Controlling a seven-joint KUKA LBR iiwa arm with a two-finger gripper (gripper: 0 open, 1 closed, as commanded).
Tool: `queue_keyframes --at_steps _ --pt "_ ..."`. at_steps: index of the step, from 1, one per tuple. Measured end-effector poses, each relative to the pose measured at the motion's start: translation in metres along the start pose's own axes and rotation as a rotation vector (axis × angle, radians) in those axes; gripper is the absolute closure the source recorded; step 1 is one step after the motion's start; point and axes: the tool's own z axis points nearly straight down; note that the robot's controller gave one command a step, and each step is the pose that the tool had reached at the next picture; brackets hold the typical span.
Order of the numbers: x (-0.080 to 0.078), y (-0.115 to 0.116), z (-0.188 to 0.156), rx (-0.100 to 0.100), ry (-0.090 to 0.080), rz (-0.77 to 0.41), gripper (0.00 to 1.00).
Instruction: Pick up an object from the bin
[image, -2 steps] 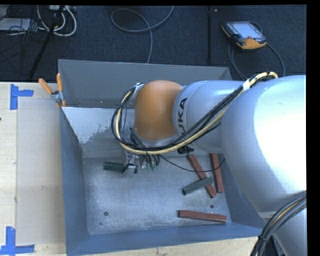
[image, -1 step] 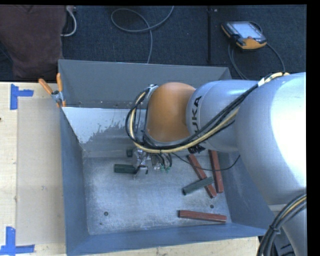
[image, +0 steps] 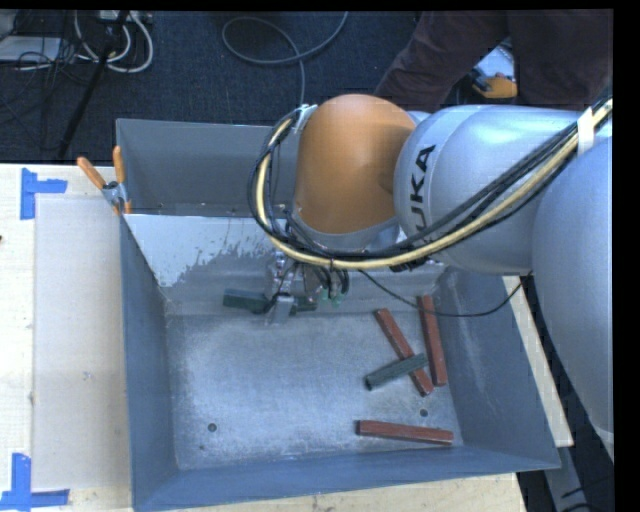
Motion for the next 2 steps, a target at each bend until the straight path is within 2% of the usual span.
queue_keyframes --at_steps 1,2 --pt "0.0000 -0.0001 0.0001 0.000 0.000 0.000 1.00" --pt "0.0099 -0.0073 0.0022 0.000 0.001 -0.098 1.00"
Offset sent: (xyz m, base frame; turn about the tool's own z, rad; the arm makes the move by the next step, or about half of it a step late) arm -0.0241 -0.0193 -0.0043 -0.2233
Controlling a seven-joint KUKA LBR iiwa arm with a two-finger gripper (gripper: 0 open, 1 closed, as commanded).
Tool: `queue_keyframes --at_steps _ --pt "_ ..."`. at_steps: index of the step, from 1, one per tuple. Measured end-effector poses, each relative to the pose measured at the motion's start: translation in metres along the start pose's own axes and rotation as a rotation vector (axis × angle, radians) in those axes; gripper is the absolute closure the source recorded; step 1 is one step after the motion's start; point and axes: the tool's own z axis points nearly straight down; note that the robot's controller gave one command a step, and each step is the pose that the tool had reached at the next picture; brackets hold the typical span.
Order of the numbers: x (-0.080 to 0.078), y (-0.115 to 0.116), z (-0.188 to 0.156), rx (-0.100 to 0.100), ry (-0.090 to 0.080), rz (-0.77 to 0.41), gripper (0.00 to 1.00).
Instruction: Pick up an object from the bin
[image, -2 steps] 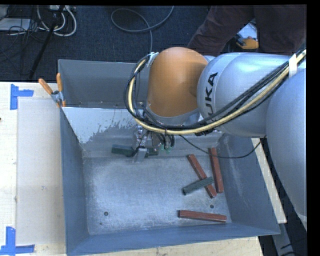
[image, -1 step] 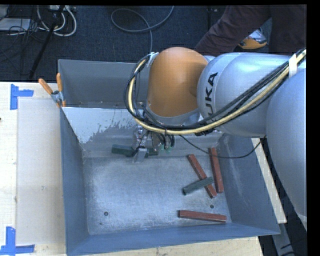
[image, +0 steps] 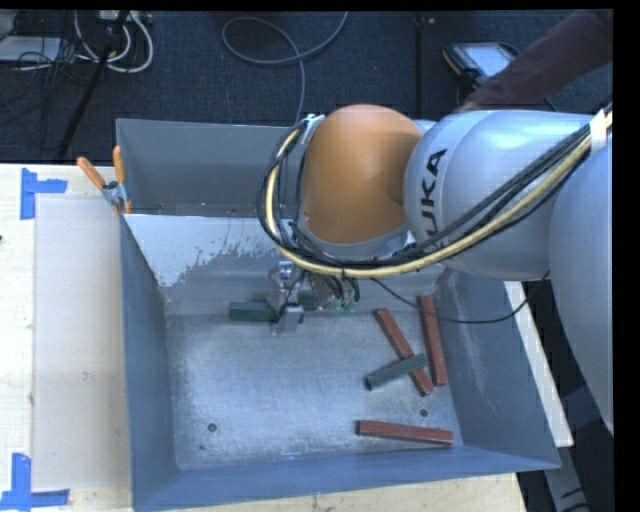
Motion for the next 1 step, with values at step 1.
queue_keyframes --at_steps 1 --pt "0.0066 -0.0110 -0.0396 0.001 0.008 -0.088 1.00"
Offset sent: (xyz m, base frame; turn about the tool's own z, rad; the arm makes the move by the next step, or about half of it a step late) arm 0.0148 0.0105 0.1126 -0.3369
